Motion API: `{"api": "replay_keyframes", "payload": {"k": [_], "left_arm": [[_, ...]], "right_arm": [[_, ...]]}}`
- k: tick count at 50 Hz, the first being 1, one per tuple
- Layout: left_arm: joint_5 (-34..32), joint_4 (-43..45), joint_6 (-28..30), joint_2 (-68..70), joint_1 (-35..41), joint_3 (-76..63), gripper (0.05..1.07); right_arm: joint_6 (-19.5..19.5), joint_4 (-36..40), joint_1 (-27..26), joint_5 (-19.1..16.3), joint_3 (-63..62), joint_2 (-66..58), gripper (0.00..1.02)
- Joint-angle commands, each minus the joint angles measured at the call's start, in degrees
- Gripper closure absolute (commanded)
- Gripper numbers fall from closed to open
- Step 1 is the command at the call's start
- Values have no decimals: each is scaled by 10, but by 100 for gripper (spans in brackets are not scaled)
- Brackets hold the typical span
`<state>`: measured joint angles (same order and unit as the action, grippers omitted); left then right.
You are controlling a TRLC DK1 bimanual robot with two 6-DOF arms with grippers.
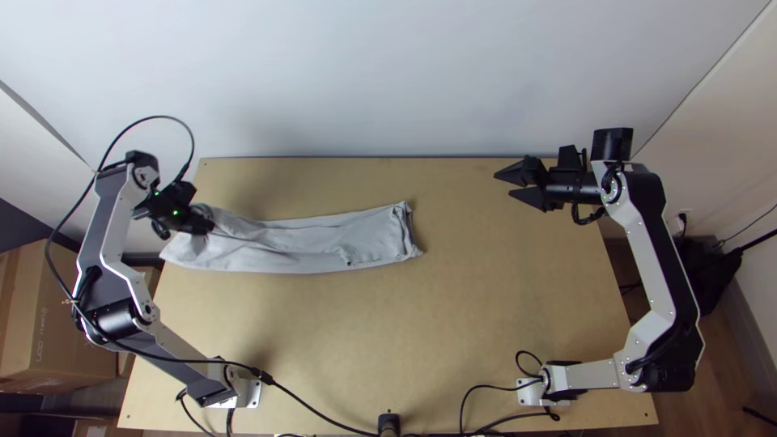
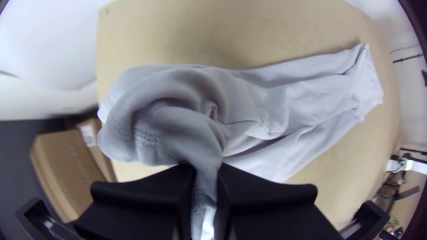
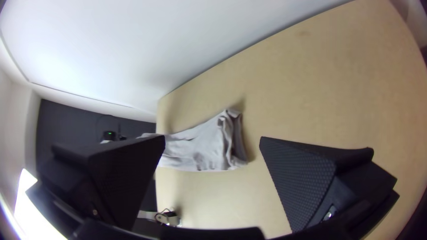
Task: Fold the t-shirt
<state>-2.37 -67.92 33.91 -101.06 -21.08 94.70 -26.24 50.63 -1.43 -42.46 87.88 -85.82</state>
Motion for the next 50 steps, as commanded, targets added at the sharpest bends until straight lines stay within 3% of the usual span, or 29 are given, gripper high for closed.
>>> {"api": "replay_keyframes", "payload": {"k": [1, 5, 10, 22, 30, 50], "left_arm": [[82, 20, -30, 29, 50, 24, 105], [116, 16, -49, 30, 86, 50, 105], [174, 1, -71, 29, 140, 85, 105], [320, -51, -121, -5, 265, 187, 105], [375, -110, -148, -39, 336, 247, 105], [431, -143, -206, -110, 483, 267, 105]], "right_arm": [[33, 11, 11, 69, -29, 27, 5], [50, 11, 15, 116, -48, 40, 5], [59, 11, 13, 139, -73, 57, 5], [75, 11, -2, 163, -126, 87, 5], [79, 10, -10, 170, -150, 107, 5], [105, 10, -53, 170, -198, 154, 5]]}}
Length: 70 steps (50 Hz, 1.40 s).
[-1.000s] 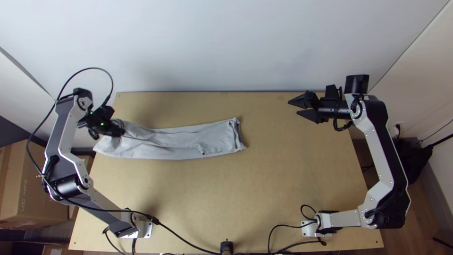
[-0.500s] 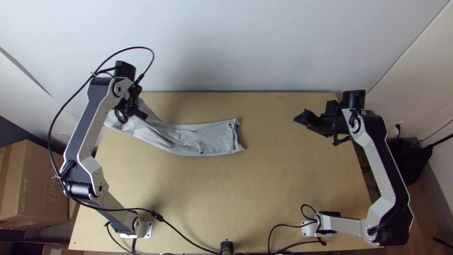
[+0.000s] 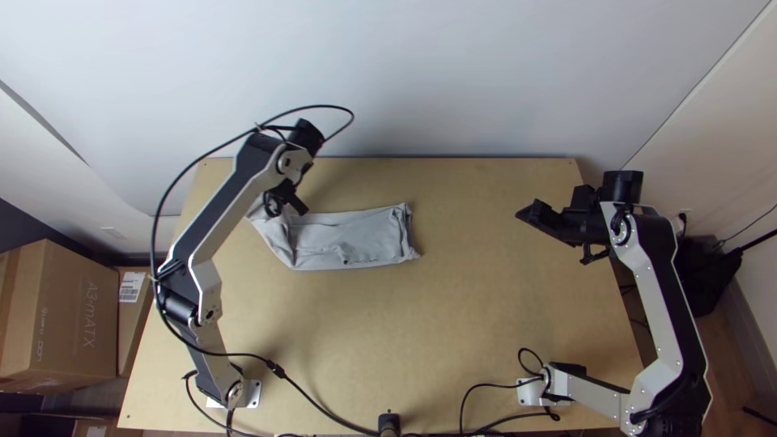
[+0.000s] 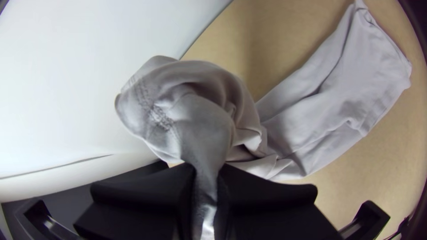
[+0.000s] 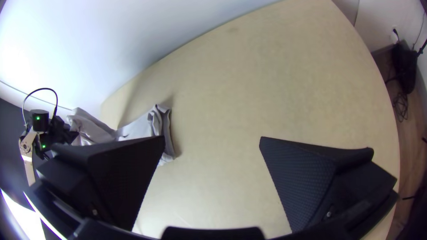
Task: Fold the t-shirt
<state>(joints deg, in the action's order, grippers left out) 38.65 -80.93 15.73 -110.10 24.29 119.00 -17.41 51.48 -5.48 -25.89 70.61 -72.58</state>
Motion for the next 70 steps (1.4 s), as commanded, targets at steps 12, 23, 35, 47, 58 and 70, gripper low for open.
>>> {"api": "replay_keyframes", "payload": {"k": [12, 23, 35, 47, 58, 70], "left_arm": [[34, -20, -47, -83, 104, 66, 105], [36, -18, -70, -147, 148, 97, 105], [37, -12, -88, -219, 184, 134, 105], [39, 27, -108, -266, 209, 146, 105], [40, 103, -102, -279, 223, 150, 105], [58, 159, -49, -271, 277, 152, 12]], "right_arm": [[36, 0, -28, 4, -76, 56, 5], [48, -4, -28, 4, -127, 83, 5], [52, -17, -28, 4, -166, 90, 5], [52, -31, -24, 4, -207, 104, 5], [53, -31, -23, 5, -239, 129, 5], [45, -37, 2, 14, -276, 151, 5]]}}
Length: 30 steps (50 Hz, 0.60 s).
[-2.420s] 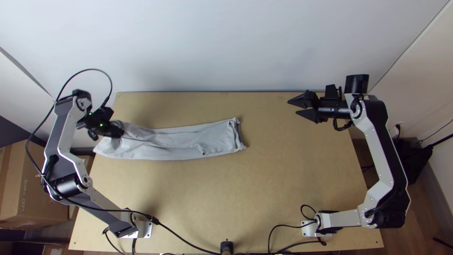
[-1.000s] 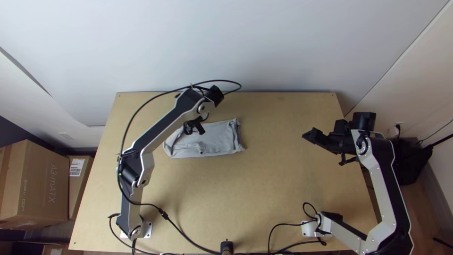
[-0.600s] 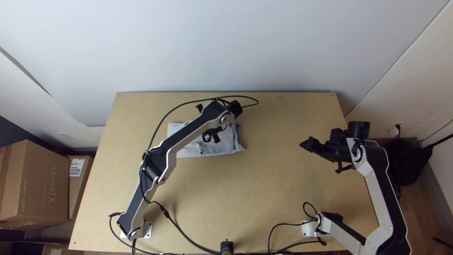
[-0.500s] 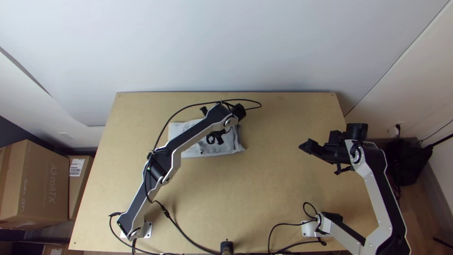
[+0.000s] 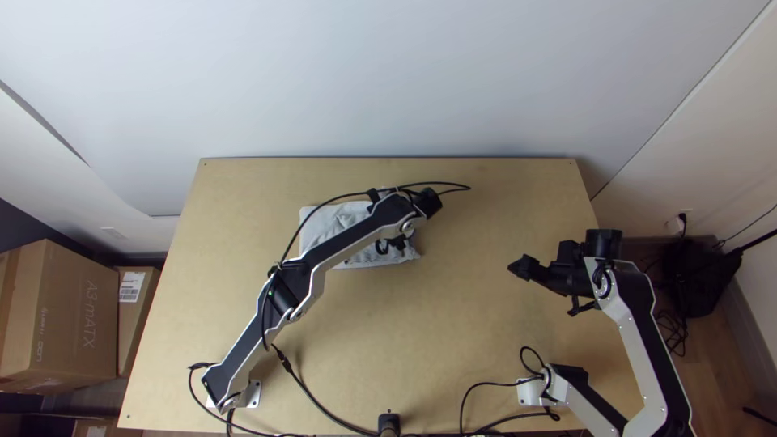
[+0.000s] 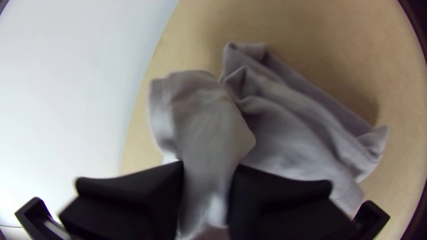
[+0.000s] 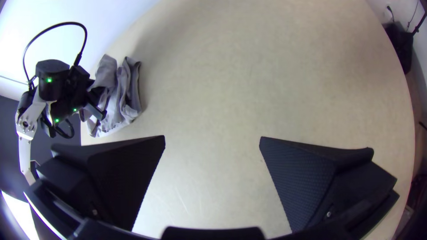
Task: Fold the t-shirt
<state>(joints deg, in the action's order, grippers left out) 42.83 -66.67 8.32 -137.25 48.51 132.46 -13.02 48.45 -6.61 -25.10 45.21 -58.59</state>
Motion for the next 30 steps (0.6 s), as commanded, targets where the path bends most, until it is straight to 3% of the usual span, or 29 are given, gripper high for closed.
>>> {"api": "replay_keyframes", "payload": {"k": [1, 14, 23, 30], "left_arm": [[16, 22, 26, 5, 40, 17, 10], [-9, 147, 28, 113, 65, 17, 10], [-13, 135, 17, 183, 30, 11, 10], [-14, 110, 3, 247, -5, -7, 10]], "right_arm": [[1, -9, 16, 9, -24, 11, 5], [-42, -109, 93, 33, -39, -36, 5], [-84, -143, 167, 36, 37, -121, 5], [-118, -142, 256, 73, 137, -194, 4]]}}
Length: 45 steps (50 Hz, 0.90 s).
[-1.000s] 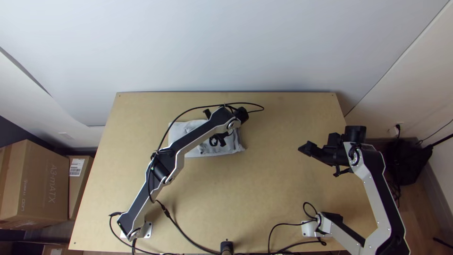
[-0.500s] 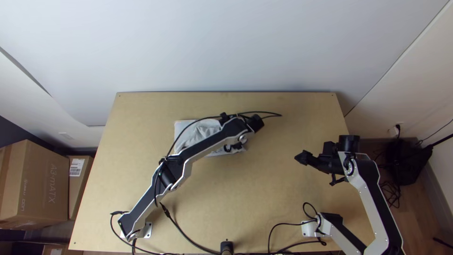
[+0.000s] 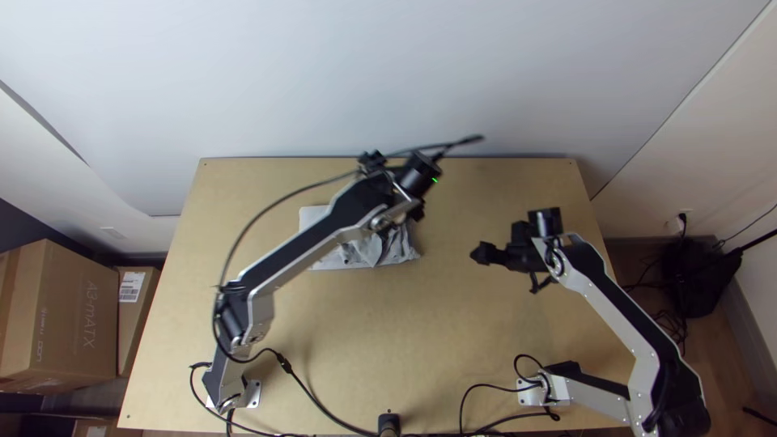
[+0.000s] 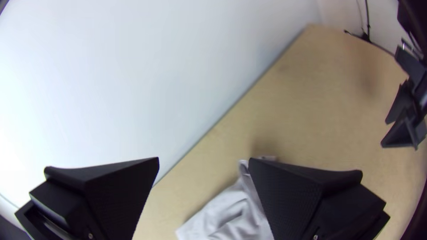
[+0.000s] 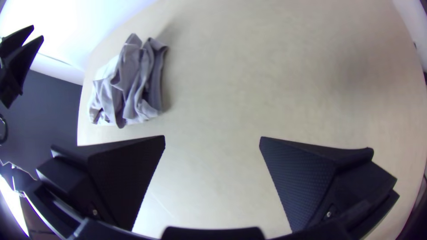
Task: Fold the t-shirt
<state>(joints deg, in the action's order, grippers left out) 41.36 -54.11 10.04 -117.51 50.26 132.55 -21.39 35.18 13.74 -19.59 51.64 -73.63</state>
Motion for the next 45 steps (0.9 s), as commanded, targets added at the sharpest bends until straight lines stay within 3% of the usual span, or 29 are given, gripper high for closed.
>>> {"api": "replay_keyframes", "payload": {"k": [1, 7, 11, 18, 26, 45], "left_arm": [[0, -16, -14, 57, -29, -14, 10], [-1, -41, -21, 100, -65, -31, 11], [-3, -54, -24, 127, -89, -34, 11], [-14, -76, -24, 162, -131, -36, 11], [-22, -86, -27, 203, -173, -67, 11], [-32, -108, -20, 260, -240, -112, 11]], "right_arm": [[-42, -6, 65, 25, 87, -55, 4], [-68, 47, 143, 56, 193, -137, 4], [-125, 87, 183, 56, 261, -195, 5], [-151, 108, 247, 55, 336, -269, 10], [-156, 108, 285, 55, 393, -343, 34], [-139, 89, 322, 43, 453, -443, 34]]}}
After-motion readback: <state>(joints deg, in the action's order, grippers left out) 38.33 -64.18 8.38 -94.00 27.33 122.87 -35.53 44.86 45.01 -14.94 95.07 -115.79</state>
